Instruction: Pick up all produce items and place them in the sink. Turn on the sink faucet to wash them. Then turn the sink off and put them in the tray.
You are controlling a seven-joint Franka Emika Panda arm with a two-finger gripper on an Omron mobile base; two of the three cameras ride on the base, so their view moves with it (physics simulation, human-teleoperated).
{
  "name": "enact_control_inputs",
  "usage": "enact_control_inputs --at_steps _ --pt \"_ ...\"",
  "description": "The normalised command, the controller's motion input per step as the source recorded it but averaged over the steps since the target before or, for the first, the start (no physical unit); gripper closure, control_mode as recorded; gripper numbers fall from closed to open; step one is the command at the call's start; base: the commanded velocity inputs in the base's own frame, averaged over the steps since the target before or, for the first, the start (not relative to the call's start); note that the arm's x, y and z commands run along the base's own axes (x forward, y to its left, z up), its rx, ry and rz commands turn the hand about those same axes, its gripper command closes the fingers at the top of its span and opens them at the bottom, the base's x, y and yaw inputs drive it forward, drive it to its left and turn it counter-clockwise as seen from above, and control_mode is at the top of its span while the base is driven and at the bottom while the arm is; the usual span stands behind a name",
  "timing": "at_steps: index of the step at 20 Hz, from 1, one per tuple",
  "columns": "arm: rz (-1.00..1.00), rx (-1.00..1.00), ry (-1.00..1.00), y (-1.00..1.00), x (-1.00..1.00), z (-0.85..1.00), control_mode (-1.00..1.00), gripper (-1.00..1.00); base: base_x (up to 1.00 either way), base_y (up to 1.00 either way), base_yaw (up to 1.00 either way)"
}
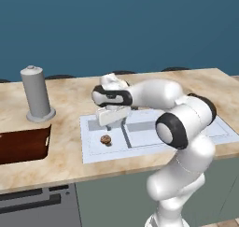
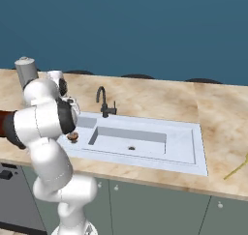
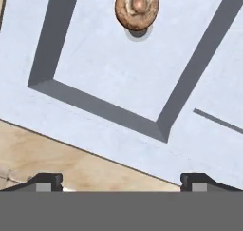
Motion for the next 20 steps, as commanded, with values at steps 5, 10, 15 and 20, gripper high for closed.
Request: enact_control_inputs --at_steps 5,10,15,20 --pt "0.00 0.05 -0.02 -0.23 -0.79 1.00 -1.00 -1.00 0.00 0.00 0.00" --pt "0.00 0.06 0.00 -0.03 -0.74 1.00 -1.00 -1.00 0.00 0.00 0.00" --pt "0.00 0.04 -0.01 -0.37 -0.66 0.77 -1.00 -1.00 0.00 0.00 0.00" --pt "-0.01 0.01 -0.15 -0.44 -0.99 0.03 -1.00 -1.00 0.00 0.00 0.00"
